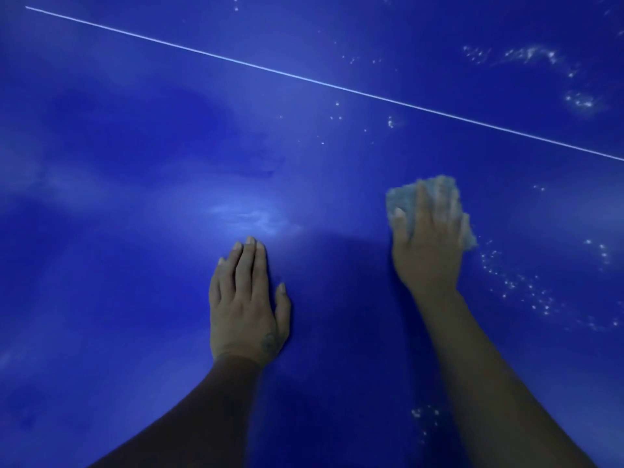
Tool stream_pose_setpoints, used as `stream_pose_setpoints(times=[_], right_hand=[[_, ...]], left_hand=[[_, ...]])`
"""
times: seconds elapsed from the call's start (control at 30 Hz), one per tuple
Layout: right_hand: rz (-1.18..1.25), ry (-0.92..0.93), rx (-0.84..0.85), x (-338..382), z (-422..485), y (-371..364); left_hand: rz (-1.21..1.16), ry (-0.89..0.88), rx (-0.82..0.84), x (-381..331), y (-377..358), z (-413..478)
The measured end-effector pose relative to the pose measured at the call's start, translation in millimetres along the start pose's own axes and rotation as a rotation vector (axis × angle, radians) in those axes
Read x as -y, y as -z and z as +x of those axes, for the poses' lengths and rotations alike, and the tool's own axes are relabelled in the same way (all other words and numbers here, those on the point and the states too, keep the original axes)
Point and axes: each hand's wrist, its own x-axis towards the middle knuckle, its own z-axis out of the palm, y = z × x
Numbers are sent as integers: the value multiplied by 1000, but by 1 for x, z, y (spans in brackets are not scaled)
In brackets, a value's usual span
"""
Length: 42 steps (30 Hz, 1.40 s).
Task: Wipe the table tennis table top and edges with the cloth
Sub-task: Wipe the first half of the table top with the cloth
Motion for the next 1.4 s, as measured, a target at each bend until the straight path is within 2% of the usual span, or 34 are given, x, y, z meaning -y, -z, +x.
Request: stream_pose_setpoints(times=[0.13, 0.3, 0.4, 0.5, 0.6, 0.77, 0.93, 1.03, 1.13, 1.23, 1.33, 1.4], right_hand=[[-71, 1, 15, 24, -23, -6], [-8, 334, 85, 149, -4, -32], [0, 445, 124, 222, 21, -42], [-7, 500, 140, 257, 48, -44], [24, 459, 109, 244, 75, -41], [14, 188, 25, 152, 104, -21], [-10, -124, -8, 36, 80, 6], [-2, -214, 31, 20, 56, 9], [-89, -6, 41, 61, 36, -5], [-55, 239, 75, 137, 33, -25], [-23, 401, 118, 218, 51, -41], [-14, 447, 140, 257, 70, -46]], left_hand=[[10, -11, 6, 2, -2, 0], [-7, -3, 22, 0, -1, 0], [-22, -2, 49, 0, 3, 0], [-24, 0, 74, -1, 5, 0], [-15, 0, 57, -2, 2, 0], [-1, -11, 14, 0, -5, -2], [4, -7, 26, 2, -8, -2], [-5, 0, 27, 1, -8, -2], [-2, -2, 22, 2, -9, -2], [-5, 5, 35, 1, -6, -2], [-7, 7, 53, -1, -1, 1], [-5, -4, 81, -1, 1, 1]])
